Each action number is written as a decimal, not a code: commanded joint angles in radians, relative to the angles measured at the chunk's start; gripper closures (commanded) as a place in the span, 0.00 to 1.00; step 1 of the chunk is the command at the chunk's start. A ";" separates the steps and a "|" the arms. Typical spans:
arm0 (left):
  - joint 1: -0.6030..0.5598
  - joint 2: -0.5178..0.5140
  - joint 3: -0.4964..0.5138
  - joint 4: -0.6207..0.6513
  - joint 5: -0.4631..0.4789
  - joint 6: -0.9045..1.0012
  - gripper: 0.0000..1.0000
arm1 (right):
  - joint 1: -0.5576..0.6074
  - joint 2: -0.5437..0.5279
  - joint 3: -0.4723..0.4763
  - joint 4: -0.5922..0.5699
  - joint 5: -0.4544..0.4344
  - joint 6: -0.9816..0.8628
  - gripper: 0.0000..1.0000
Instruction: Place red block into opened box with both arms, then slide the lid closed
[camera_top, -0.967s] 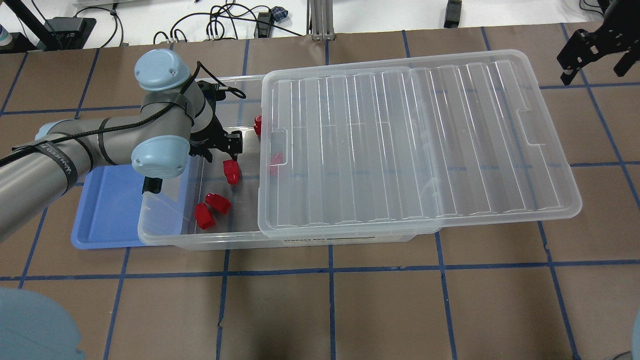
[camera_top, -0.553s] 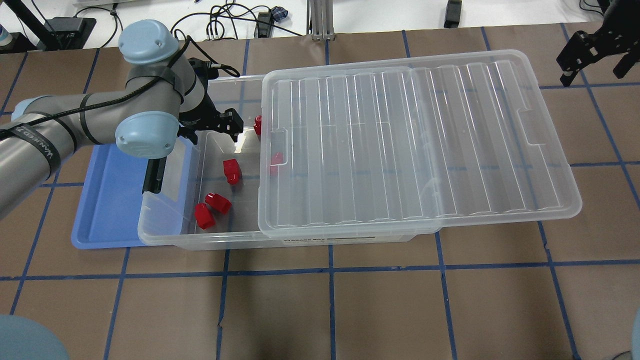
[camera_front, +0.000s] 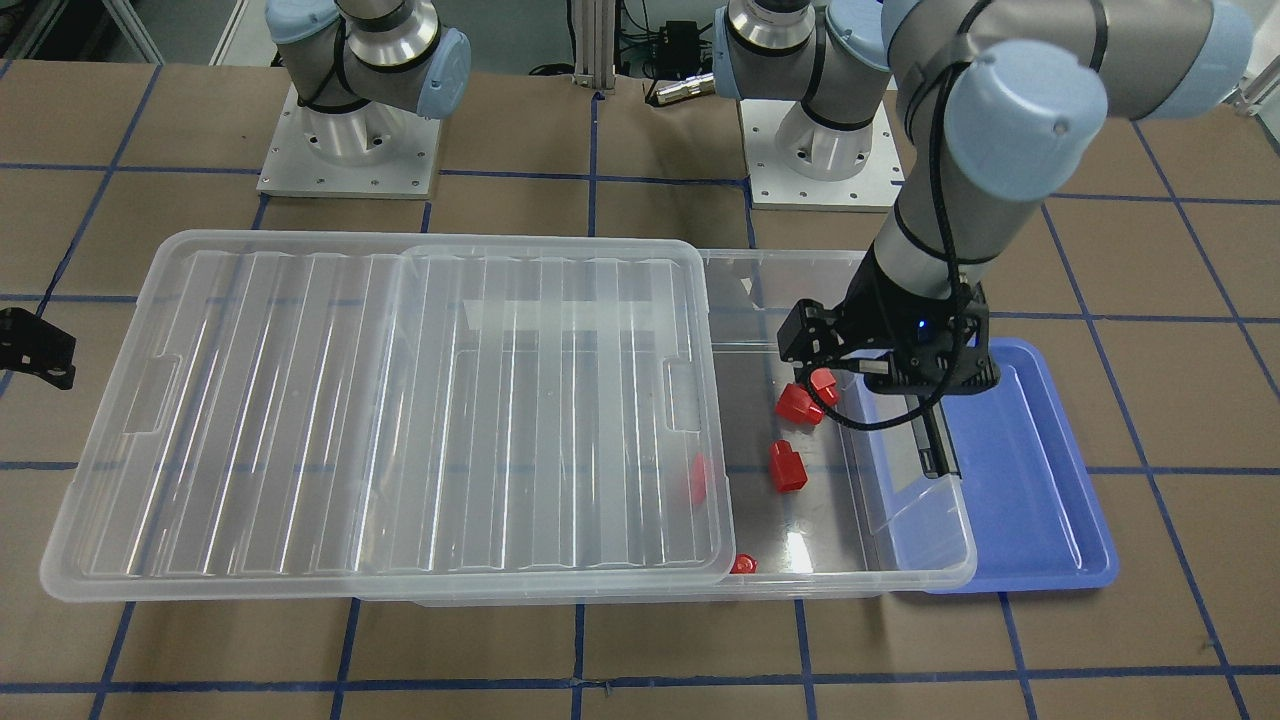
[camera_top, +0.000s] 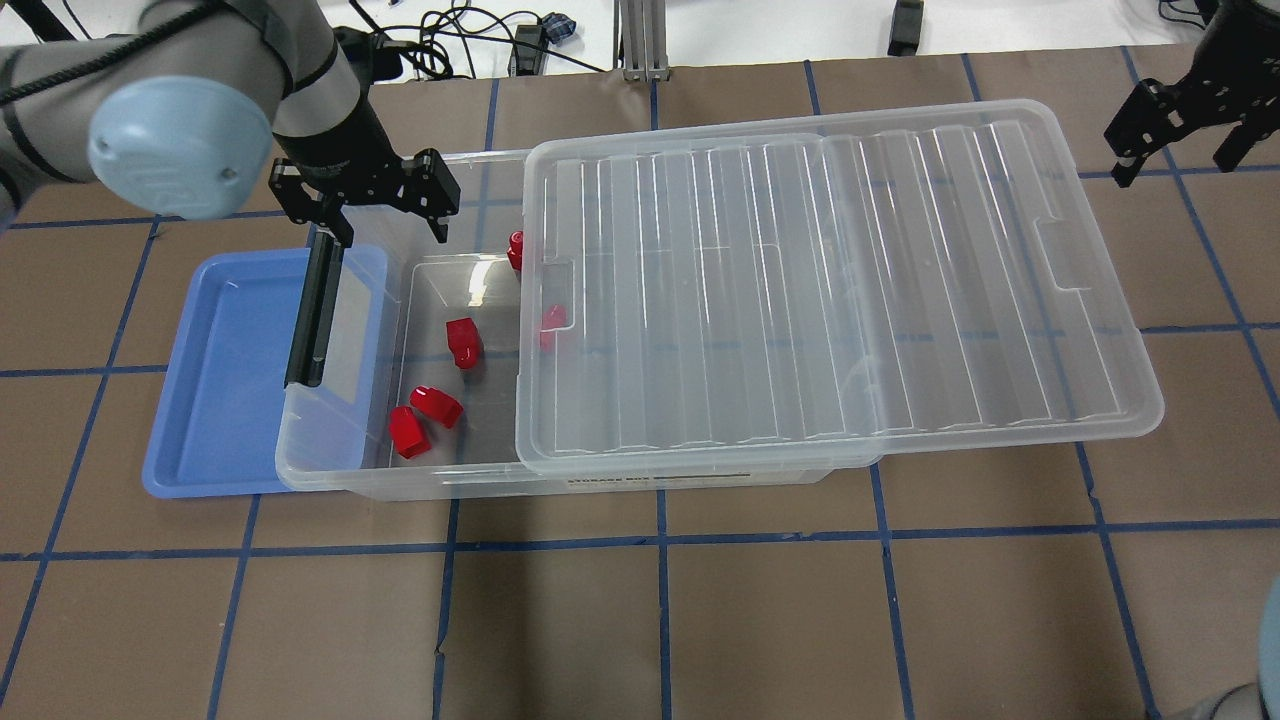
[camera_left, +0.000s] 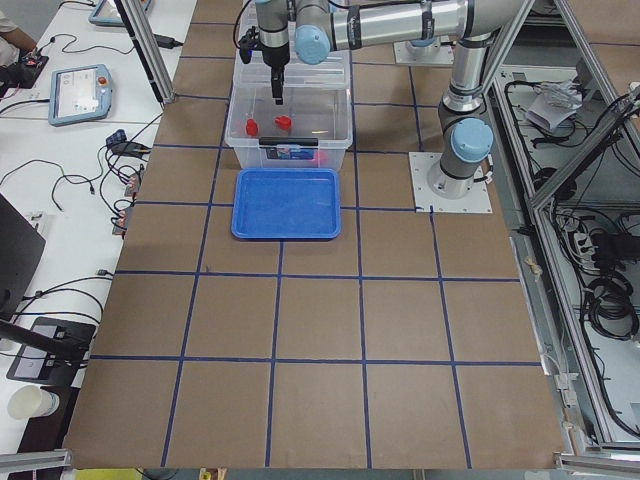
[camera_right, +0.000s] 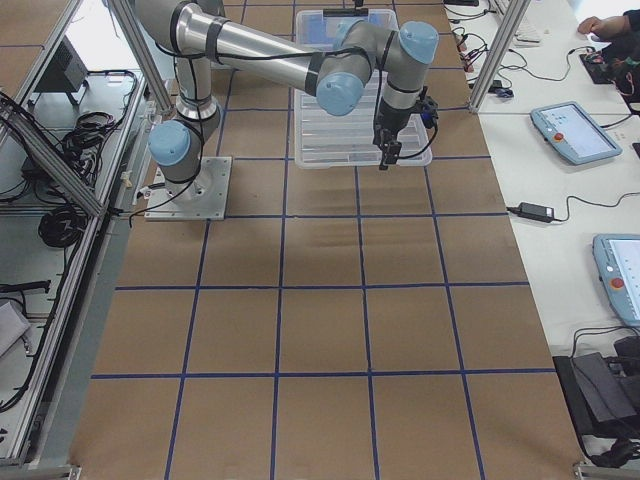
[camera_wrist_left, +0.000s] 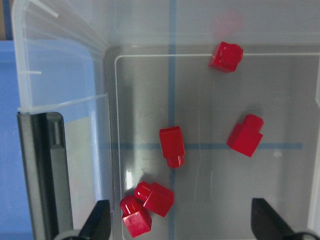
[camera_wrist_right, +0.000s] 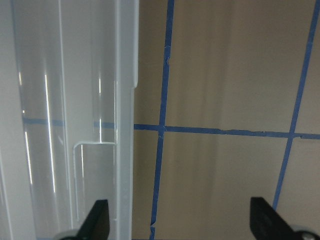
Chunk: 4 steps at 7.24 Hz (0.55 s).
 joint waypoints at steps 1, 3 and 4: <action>-0.009 0.086 0.020 -0.060 0.008 0.007 0.00 | -0.005 0.023 0.009 -0.007 -0.001 0.002 0.00; -0.003 0.095 0.044 -0.106 0.008 0.007 0.00 | -0.069 0.046 0.014 -0.004 0.003 -0.007 0.00; -0.005 0.097 0.059 -0.143 0.010 0.007 0.00 | -0.072 0.046 0.029 -0.005 0.005 0.000 0.00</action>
